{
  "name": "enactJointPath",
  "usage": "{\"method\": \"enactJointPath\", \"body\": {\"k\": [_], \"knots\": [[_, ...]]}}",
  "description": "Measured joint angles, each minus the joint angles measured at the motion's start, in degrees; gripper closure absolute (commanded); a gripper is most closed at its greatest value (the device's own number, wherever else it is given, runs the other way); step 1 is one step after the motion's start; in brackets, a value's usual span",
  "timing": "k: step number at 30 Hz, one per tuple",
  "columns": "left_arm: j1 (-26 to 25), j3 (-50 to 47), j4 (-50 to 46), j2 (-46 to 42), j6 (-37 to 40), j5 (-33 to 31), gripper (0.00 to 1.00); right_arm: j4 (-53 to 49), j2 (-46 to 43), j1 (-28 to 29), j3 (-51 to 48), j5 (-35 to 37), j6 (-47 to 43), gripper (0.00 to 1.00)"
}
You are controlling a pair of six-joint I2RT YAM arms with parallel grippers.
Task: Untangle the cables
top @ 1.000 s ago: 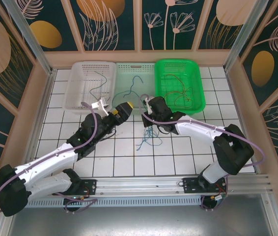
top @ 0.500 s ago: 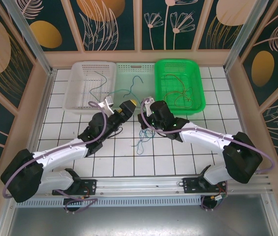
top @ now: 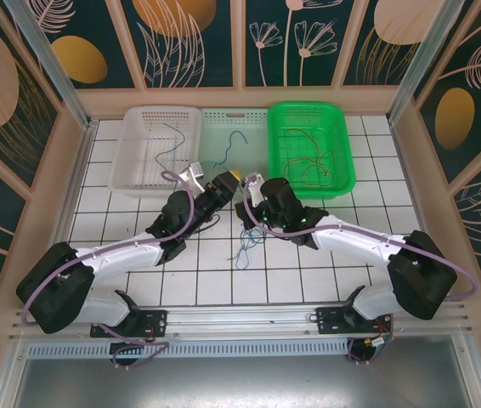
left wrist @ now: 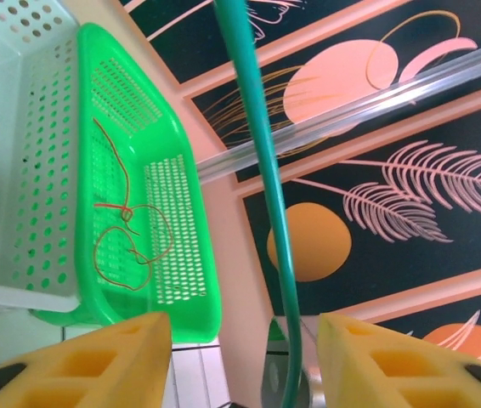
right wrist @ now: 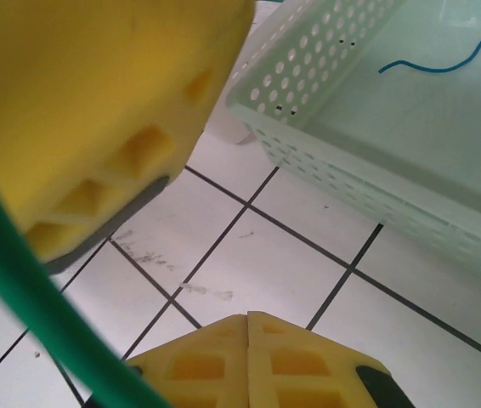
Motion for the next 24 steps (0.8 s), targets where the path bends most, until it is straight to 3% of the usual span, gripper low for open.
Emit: {"method": "enactJointPath", "body": {"k": [6, 10, 15, 24], "knots": [[0.0, 2.8, 0.5, 0.7, 2.4, 0.7, 1.00, 0.0, -2.4, 0.1, -2.2, -2.5, -0.6, 0.96], [-0.1, 3.3, 0.8, 0.7, 3.9, 1.2, 1.00, -0.1, -4.1, 0.0, -3.2, -2.7, -0.4, 0.61], [-0.1, 2.9, 0.8, 0.4, 4.1, 0.1, 1.00, -1.9, -6.1, -1.5, -5.8, -4.9, -0.8, 0.42], [-0.1, 2.5, 0.9, -0.1, 4.1, -1.6, 1.00, -1.5, -5.7, -1.9, -7.9, -10.6, -0.3, 0.37]]}}
